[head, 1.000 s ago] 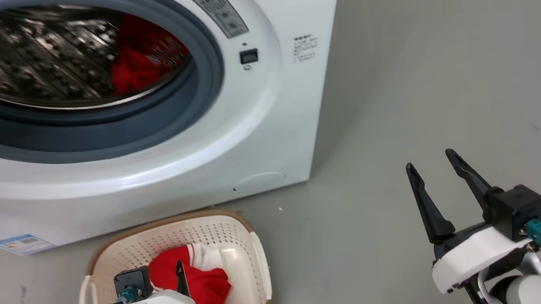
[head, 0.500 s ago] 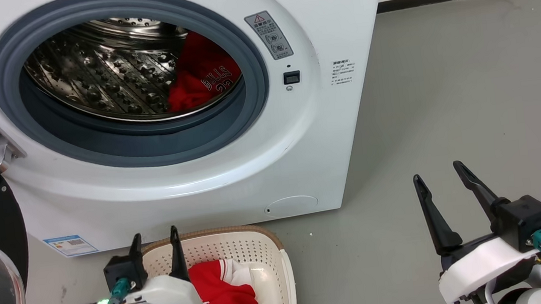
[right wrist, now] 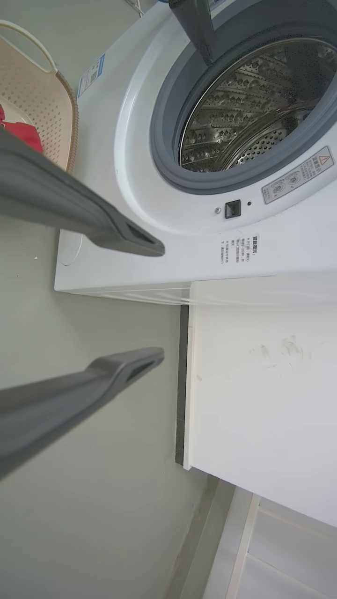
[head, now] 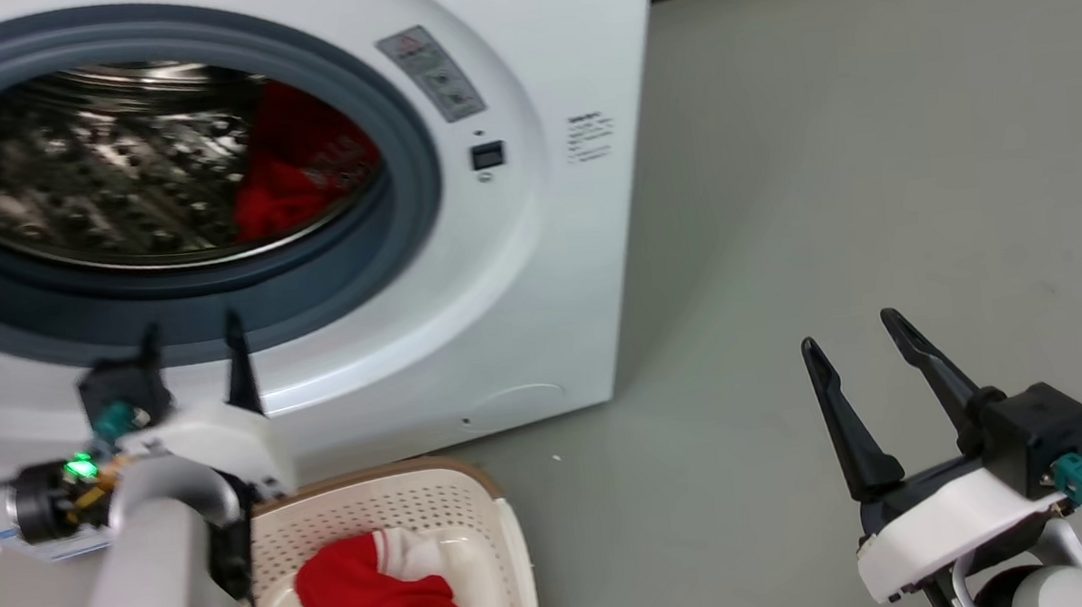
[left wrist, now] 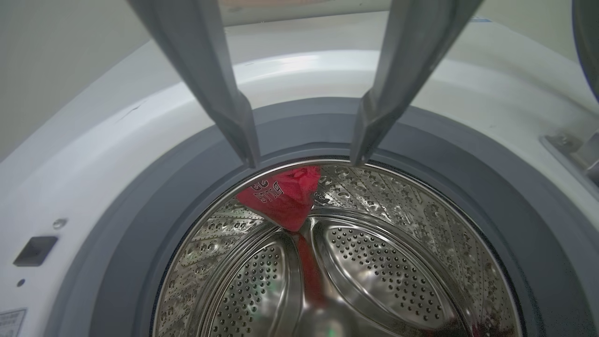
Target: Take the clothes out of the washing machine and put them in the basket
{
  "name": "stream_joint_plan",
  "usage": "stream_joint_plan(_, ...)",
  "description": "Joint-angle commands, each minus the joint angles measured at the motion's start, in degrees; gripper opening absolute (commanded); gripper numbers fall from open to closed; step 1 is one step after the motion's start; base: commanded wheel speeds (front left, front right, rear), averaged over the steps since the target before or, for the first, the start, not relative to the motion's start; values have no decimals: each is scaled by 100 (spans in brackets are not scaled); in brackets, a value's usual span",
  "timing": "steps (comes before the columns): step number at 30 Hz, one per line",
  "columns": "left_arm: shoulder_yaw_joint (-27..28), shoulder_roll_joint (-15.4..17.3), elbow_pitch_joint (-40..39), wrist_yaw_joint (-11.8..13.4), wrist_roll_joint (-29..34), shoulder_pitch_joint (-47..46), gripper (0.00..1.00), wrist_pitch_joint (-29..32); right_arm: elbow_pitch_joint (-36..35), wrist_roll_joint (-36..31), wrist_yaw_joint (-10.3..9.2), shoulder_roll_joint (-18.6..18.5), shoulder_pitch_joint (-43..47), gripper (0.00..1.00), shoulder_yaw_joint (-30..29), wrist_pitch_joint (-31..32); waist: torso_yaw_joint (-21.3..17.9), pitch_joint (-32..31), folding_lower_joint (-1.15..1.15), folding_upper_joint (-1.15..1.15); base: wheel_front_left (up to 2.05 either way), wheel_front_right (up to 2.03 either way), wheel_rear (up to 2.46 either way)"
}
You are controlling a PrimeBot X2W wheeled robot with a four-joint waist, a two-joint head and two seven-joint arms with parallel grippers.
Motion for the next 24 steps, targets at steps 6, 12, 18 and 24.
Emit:
stream_joint_plan(6, 126, 458, 567, -30, -53, -811, 100, 279, 42, 133, -4, 5, -240, 100, 41, -154, -595, 600, 0, 0, 0, 0, 0)
stream_joint_plan(12, 137, 832, 969, -78, -35, -1436, 100, 605, 116, 249, -4, 5, -418, 100, 75, -318, -899, 1036, 0, 0, 0, 0, 0)
stream_joint_plan(18, 97, 1280, 1379, -135, 25, -2092, 100, 944, 298, 374, -4, 5, -640, 100, 161, -510, -1228, 1483, 0, 0, 0, 0, 0)
stream_joint_plan(24, 22, 1612, 1690, -140, 89, -2776, 100, 1290, 466, 486, -4, 5, -801, 100, 244, -669, -1431, 1792, 0, 0, 0, 0, 0)
